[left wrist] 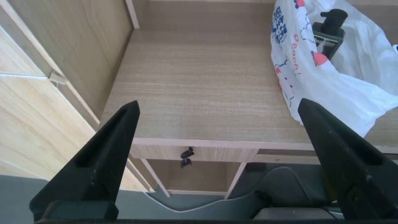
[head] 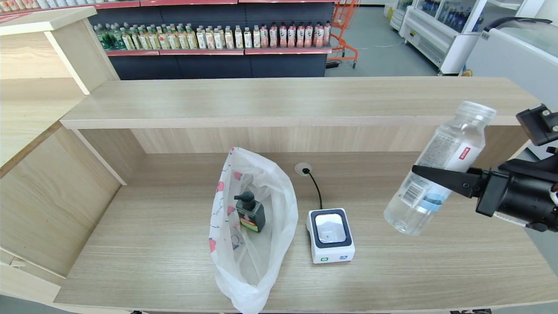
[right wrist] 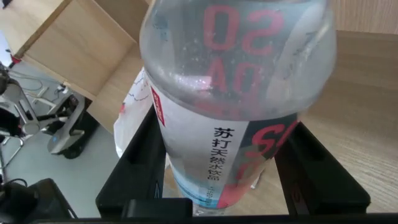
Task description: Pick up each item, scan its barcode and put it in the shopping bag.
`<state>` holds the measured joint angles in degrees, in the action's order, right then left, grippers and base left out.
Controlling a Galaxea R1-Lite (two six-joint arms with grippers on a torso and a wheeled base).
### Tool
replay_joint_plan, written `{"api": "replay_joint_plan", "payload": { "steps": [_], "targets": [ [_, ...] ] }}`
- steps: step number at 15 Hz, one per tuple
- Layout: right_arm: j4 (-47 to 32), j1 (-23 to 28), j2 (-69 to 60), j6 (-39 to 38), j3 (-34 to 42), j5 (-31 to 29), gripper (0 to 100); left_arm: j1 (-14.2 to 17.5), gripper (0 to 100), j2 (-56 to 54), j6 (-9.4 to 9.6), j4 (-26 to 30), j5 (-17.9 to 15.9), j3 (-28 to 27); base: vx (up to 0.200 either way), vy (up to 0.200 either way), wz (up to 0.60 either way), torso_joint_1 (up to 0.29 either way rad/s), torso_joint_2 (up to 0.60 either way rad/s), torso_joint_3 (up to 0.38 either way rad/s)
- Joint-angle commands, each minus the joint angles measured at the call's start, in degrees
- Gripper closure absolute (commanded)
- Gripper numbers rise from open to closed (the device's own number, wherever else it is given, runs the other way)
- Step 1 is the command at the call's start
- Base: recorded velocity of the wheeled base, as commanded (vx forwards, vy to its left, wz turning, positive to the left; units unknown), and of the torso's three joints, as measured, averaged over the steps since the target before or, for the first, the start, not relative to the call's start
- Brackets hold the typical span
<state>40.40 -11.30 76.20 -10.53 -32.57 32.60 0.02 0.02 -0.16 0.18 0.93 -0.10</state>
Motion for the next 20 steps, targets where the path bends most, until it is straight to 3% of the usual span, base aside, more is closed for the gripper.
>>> {"api": "replay_joint_plan", "payload": {
  "steps": [1,5,9,12,17,20],
  "targets": [
    [-1.90,-1.71,-1.94,-0.19,-0.03,0.01,100,-0.02,0,-0.02,-0.02,-0.01,0.04,0.01,0.000,0.200,0.00,0.012,0.00,0.007],
    [-8.76,-6.63,-3.34,-0.01,-0.30,-0.25,100,-0.02,0,-0.02,0.16,-0.01,0.04,0.01,0.000,0.150,0.00,0.005,0.01,0.001],
    [-8.14,-11.99,4.39,5.08,-0.91,-0.52,100,-0.02,0,-0.02,0.16,-0.01,0.04,0.01,0.000,0.000,0.00,0.000,0.00,0.000],
    [-2.78,-15.33,10.28,7.81,-0.74,-0.52,100,-0.02,0,-0.02,0.16,-0.01,0.04,0.01,0.000,0.000,0.00,0.000,0.00,0.000],
    [12.60,-18.93,22.32,12.82,-0.47,-0.43,100,-0.02,0,-0.02,0.16,-0.01,0.04,0.01,0.000,0.000,0.00,0.000,0.00,0.000],
    [16.82,-20.08,27.60,16.07,-0.65,-0.43,100,-0.02,0,-0.02,0.16,-0.01,0.04,0.01,0.000,0.000,0.00,0.000,0.00,0.000]
  ]
}}
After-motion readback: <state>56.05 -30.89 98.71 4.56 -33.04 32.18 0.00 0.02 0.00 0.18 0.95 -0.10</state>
